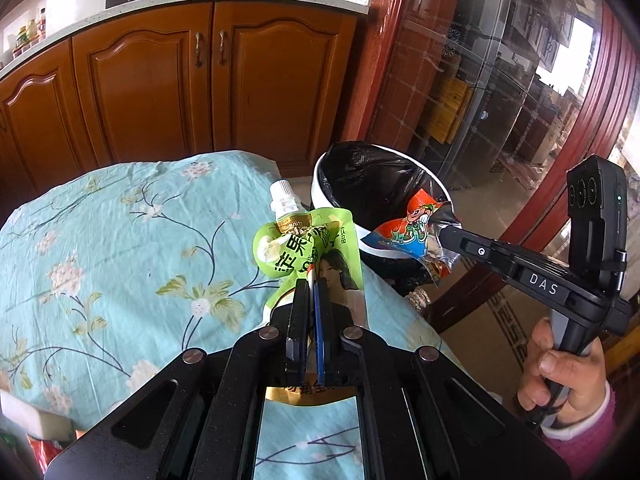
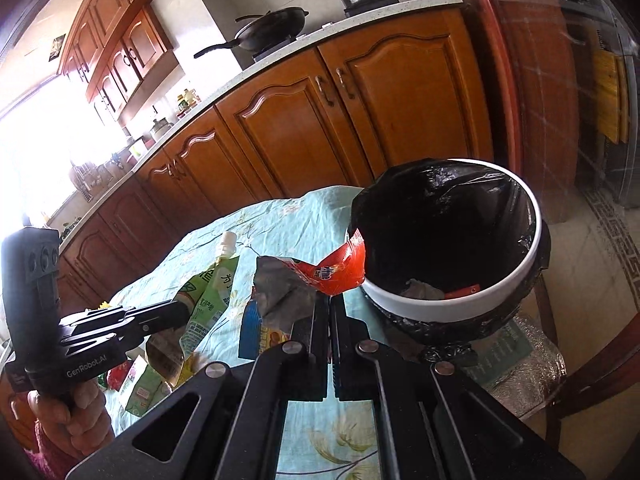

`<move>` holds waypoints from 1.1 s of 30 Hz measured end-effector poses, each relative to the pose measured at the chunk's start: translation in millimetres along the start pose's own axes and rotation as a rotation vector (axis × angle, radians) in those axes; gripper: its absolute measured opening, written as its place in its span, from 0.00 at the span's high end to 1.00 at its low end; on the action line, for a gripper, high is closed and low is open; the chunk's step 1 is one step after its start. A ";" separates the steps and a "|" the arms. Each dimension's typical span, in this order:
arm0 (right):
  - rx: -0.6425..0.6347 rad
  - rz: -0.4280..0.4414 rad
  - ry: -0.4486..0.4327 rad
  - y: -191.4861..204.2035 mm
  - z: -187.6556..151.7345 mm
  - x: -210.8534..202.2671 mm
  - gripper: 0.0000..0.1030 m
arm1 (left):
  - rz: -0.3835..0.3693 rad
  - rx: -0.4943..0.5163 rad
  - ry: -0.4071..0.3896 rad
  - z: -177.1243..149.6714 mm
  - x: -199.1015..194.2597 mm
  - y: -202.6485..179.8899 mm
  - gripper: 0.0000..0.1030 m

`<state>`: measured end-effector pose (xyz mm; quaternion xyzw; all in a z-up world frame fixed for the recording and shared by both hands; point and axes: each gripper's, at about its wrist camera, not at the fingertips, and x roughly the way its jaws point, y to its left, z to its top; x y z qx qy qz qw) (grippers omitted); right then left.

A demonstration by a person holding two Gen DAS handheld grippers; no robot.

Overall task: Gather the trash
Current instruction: 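Carry the green pouch and red wrapper over the bin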

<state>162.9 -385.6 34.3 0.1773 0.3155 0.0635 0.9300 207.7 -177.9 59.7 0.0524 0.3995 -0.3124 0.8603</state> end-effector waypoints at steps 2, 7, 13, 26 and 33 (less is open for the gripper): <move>0.005 -0.008 -0.005 -5.8 0.7 -2.5 0.99 | -0.007 0.009 0.005 3.4 4.1 -4.6 0.98; 0.017 -0.029 -0.015 -19.5 4.7 -5.7 0.99 | -0.024 0.025 0.013 16.1 14.9 -16.1 0.98; 0.027 -0.059 -0.020 -38.2 15.6 -5.2 0.99 | -0.047 0.045 0.023 37.0 32.0 -31.6 0.98; 0.030 -0.136 -0.007 -80.8 51.5 11.4 0.99 | -0.046 0.070 0.080 90.0 89.5 -59.1 0.98; 0.029 -0.150 0.024 -95.9 63.7 27.0 0.99 | -0.032 0.074 0.125 102.2 119.8 -65.4 0.98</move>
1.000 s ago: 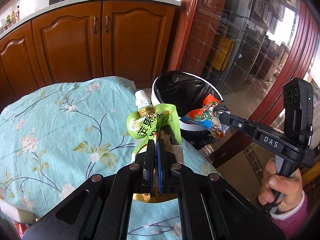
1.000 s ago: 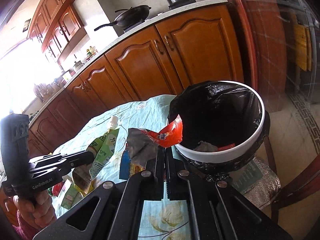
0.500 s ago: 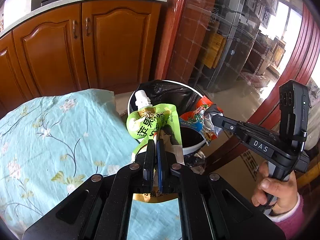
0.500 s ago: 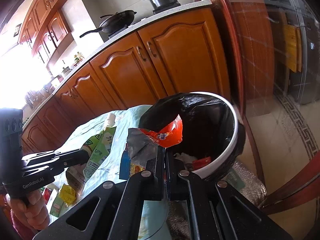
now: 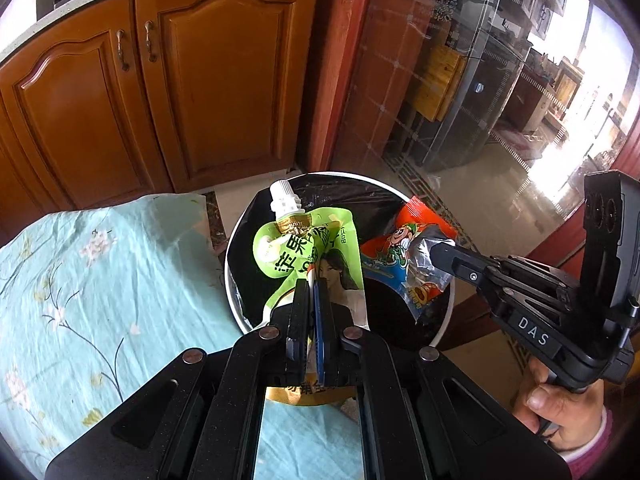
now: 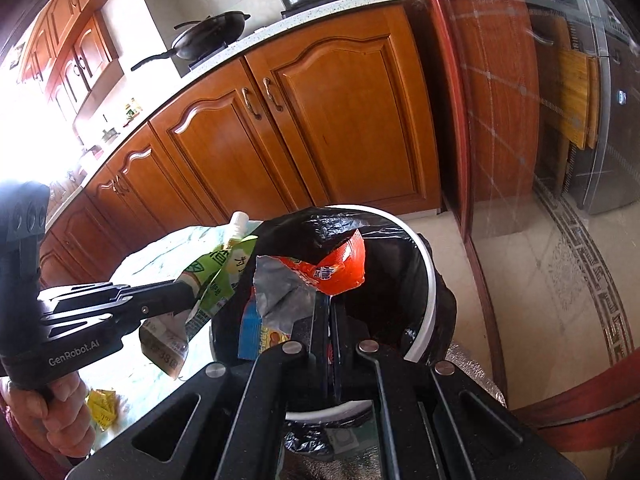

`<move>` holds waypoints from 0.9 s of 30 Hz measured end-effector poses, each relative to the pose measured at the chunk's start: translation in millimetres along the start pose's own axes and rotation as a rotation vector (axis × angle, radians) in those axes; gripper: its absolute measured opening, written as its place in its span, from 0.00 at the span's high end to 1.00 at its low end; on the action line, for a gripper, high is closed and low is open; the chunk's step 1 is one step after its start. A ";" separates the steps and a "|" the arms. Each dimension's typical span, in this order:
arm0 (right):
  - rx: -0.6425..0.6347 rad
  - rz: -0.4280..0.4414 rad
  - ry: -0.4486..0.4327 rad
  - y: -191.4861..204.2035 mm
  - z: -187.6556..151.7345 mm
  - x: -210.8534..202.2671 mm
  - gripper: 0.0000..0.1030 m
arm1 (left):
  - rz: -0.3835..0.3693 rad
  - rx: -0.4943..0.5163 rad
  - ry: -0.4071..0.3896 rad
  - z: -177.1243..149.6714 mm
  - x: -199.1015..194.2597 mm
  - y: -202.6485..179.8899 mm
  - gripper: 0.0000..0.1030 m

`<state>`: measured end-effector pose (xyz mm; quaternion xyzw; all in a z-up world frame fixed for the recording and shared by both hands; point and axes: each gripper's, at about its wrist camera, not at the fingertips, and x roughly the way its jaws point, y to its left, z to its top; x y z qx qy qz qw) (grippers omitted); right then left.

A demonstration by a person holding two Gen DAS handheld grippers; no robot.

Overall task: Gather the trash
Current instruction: 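Open both tools to drop the pouch and wrapper into the bin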

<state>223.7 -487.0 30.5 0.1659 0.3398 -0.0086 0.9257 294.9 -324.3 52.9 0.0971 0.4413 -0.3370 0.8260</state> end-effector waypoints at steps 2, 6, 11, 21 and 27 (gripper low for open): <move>0.002 -0.003 0.007 -2.9 1.0 3.3 0.99 | 0.002 -0.004 0.013 3.1 8.1 -0.6 0.98; 0.002 -0.008 0.018 -7.1 2.3 8.6 0.99 | 0.008 0.004 0.026 8.3 18.1 -5.4 0.98; -0.004 -0.015 0.034 -10.6 6.5 14.7 0.99 | 0.014 0.014 0.038 14.8 27.4 -9.8 0.98; 0.003 -0.013 0.048 -15.3 8.3 22.0 0.93 | 0.006 0.016 0.079 15.6 39.6 -10.1 0.88; 0.027 -0.007 0.039 -18.4 7.3 19.2 0.91 | 0.014 0.013 0.065 12.1 34.3 -6.6 0.78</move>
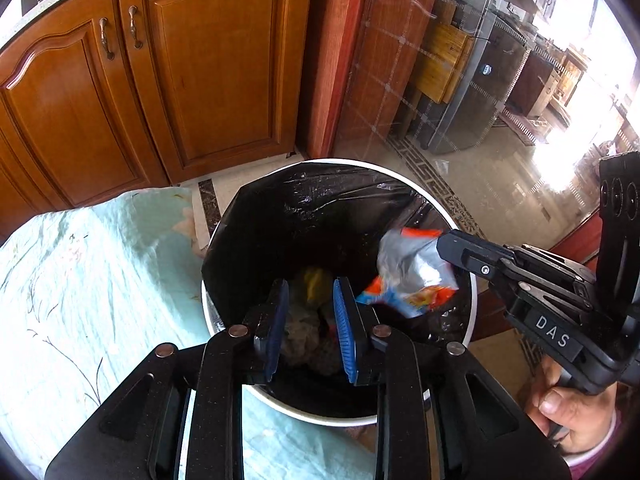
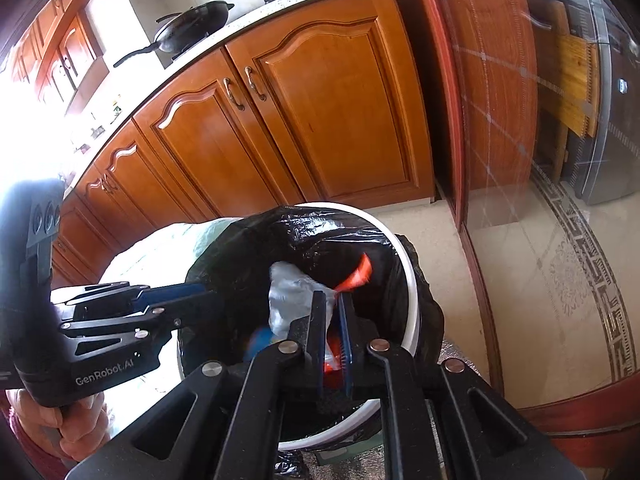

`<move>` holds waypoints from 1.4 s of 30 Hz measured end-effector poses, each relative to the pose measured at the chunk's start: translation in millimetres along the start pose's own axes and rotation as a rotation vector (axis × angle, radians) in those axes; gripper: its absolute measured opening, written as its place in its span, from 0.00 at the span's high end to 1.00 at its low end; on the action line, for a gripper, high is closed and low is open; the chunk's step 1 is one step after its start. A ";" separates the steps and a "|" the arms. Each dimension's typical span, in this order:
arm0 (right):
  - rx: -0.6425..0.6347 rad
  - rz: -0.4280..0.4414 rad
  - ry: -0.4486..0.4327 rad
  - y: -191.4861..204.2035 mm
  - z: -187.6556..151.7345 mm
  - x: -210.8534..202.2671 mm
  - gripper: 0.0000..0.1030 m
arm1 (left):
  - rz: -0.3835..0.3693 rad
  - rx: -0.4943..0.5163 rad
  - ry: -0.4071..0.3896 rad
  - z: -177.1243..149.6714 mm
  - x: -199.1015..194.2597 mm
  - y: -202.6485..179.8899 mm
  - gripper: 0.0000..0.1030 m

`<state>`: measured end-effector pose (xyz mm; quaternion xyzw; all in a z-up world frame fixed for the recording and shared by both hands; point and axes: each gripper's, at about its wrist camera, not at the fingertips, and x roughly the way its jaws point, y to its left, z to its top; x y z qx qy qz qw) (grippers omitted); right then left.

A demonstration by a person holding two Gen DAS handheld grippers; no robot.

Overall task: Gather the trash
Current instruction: 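Open both tools to drop the pouch and wrapper into the bin, then move both open tools back over the remaining trash on the table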

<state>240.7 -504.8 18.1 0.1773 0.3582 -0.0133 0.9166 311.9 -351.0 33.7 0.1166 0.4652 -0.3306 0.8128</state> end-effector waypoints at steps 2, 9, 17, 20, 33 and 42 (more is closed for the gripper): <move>0.005 0.001 -0.002 -0.5 -0.4 -2.0 0.91 | -0.003 -0.013 -0.003 -3.7 -3.3 3.6 0.78; 0.010 0.027 -0.011 6.4 -7.3 -10.6 0.87 | -0.020 -0.070 -0.035 -29.6 -27.0 16.8 0.78; 0.022 0.101 -0.030 31.0 -33.7 -26.3 0.61 | -0.067 -0.185 -0.087 -83.4 -61.8 41.9 0.76; 0.023 0.129 -0.040 45.0 -47.6 -32.9 0.49 | -0.062 -0.212 -0.102 -106.3 -74.7 52.1 0.76; 0.026 0.225 -0.029 97.3 -99.0 -48.7 0.25 | -0.034 -0.335 -0.182 -184.9 -136.4 91.5 0.68; -0.031 0.283 0.022 138.3 -128.1 -47.5 0.25 | 0.048 -0.424 -0.227 -240.1 -172.1 119.6 0.64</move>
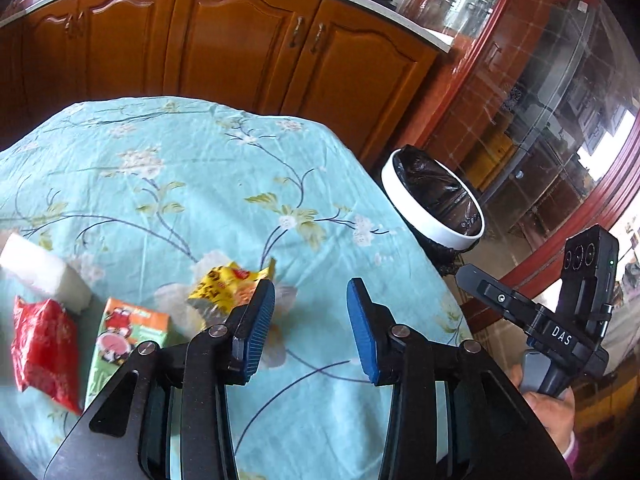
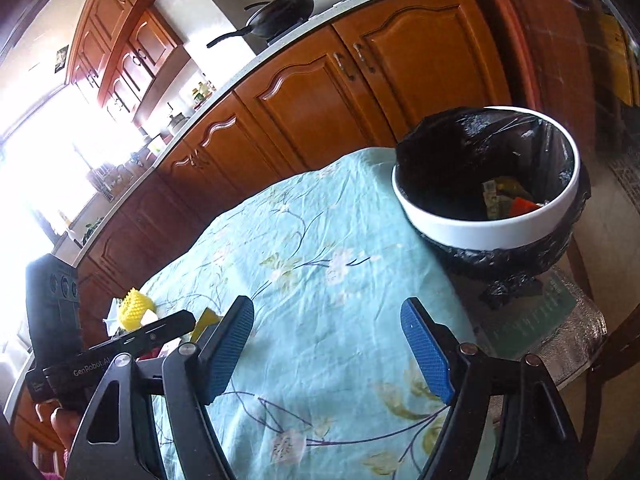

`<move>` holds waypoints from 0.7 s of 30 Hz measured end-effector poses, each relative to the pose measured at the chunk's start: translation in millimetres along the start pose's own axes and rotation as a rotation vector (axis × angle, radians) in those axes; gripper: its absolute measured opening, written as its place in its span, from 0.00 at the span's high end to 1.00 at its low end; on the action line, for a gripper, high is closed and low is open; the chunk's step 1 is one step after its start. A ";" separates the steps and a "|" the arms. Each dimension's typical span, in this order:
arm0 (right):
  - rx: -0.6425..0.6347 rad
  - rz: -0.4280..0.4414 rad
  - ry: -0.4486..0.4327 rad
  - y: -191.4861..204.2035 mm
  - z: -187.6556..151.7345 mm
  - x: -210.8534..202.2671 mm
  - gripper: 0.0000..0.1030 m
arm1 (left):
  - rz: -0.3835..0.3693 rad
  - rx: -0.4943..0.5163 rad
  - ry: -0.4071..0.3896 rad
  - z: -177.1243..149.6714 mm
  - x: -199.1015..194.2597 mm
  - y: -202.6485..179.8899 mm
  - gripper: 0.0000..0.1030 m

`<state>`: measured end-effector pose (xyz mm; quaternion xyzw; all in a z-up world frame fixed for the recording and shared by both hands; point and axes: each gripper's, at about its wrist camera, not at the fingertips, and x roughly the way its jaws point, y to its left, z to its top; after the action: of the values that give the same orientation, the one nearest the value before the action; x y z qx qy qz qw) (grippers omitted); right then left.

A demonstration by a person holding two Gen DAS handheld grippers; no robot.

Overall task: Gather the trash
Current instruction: 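Move both open tools back over the remaining trash on the table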

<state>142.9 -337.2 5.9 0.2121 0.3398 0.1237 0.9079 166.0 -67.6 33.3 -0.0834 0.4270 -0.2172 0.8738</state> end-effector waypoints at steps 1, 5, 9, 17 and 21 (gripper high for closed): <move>-0.009 0.008 0.011 5.6 -3.1 3.3 0.25 | 0.008 -0.008 -0.006 -2.6 -4.8 5.1 0.64; -0.037 0.037 0.041 26.1 -15.2 12.5 0.25 | 0.042 -0.037 -0.026 -14.8 -23.9 24.6 0.64; -0.066 0.063 0.064 45.7 -22.2 19.7 0.25 | 0.070 -0.055 -0.047 -24.7 -41.4 40.6 0.64; -0.123 0.099 0.105 79.4 -33.8 35.6 0.25 | 0.120 -0.079 -0.096 -33.5 -73.0 67.6 0.64; -0.141 0.113 0.123 91.2 -38.9 43.4 0.25 | 0.145 -0.091 -0.096 -38.6 -80.4 81.2 0.64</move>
<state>141.5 -229.3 -2.2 0.1586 0.3729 0.2111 0.8895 117.3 42.5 39.5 -0.1025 0.3989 -0.1296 0.9020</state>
